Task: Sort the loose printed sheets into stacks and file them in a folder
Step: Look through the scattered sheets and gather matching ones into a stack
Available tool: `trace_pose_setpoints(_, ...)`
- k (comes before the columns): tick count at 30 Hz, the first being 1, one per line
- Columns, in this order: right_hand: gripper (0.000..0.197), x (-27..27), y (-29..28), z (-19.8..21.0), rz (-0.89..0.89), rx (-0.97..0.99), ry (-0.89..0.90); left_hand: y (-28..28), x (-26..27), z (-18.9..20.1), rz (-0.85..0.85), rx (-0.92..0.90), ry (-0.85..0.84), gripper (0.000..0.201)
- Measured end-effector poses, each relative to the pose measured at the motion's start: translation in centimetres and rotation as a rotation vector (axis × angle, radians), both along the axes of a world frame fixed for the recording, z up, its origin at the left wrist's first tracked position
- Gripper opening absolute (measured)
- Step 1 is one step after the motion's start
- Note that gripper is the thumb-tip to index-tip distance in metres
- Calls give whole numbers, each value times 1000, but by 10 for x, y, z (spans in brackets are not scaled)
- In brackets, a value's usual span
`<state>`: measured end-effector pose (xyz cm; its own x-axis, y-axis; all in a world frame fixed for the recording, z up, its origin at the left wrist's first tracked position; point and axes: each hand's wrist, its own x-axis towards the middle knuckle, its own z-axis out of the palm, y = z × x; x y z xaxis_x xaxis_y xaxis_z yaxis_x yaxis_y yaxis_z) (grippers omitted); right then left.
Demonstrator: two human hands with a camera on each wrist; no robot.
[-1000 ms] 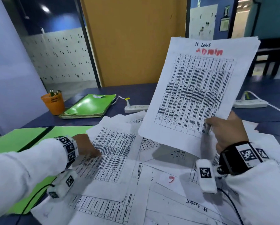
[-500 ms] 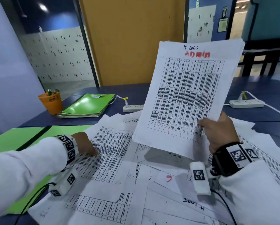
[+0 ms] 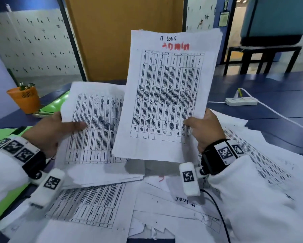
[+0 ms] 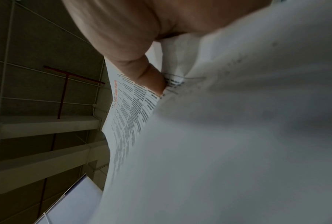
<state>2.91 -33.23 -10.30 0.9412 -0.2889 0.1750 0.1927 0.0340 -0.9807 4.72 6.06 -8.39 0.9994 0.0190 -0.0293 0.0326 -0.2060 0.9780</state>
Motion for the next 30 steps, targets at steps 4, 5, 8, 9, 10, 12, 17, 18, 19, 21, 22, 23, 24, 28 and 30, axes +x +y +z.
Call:
trace_pose_setpoints(4, 30, -3, 9, 3, 64, -4, 40, -41, -25, 14, -89, -290, -124, 50)
trace_pose_setpoints(5, 31, -5, 11, 4, 92, 0, 44, -50, -30, 16, -115, -356, -135, 50)
trace_pose_setpoints(8, 34, -8, 16, 5, 142, 7, 30, -68, -39, 19, -166, -485, -174, 64)
trace_pose_setpoints(9, 34, -9, 17, 6, 149, 15, 19, -72, -39, 19, -156, -492, -172, 80)
trace_pose_setpoints(10, 34, -10, 16, 7, 148, 18, 13, -77, -40, 21, -161, -489, -169, 94)
trace_pose_setpoints(12, 33, -12, 16, 9, 146, 1, 3, -86, -41, 20, -215, -473, -170, 102)
trace_pose_setpoints(17, 29, -19, 14, 12, 146, -124, -18, -110, -41, 12, -314, -436, -202, 80)
trace_pose_setpoints(18, 28, -20, 14, 13, 146, -153, -25, -112, -41, 11, -329, -439, -189, 76)
trace_pose_setpoints(19, 27, -21, 14, 14, 153, -180, -32, -113, -40, 10, -347, -439, -174, 77)
trace_pose_setpoints(21, 25, -23, 12, 16, 162, -219, -48, -115, -41, 10, -349, -438, -162, 78)
trace_pose_setpoints(22, 24, -24, 12, 17, 160, -233, -56, -115, -42, 10, -348, -445, -166, 71)
trace_pose_setpoints(23, 23, -25, 12, 18, 163, -244, -63, -116, -43, 11, -350, -452, -168, 63)
trace_pose_setpoints(24, 23, -25, 13, 18, 169, -248, -65, -118, -45, 12, -350, -455, -165, 58)
trace_pose_setpoints(28, 18, -25, 9, 17, 200, -123, -80, -121, -50, 21, -312, -460, -178, 47)
trace_pose_setpoints(30, 20, -24, 6, 20, 226, -5, -97, -121, -52, 25, -334, -464, -183, 38)
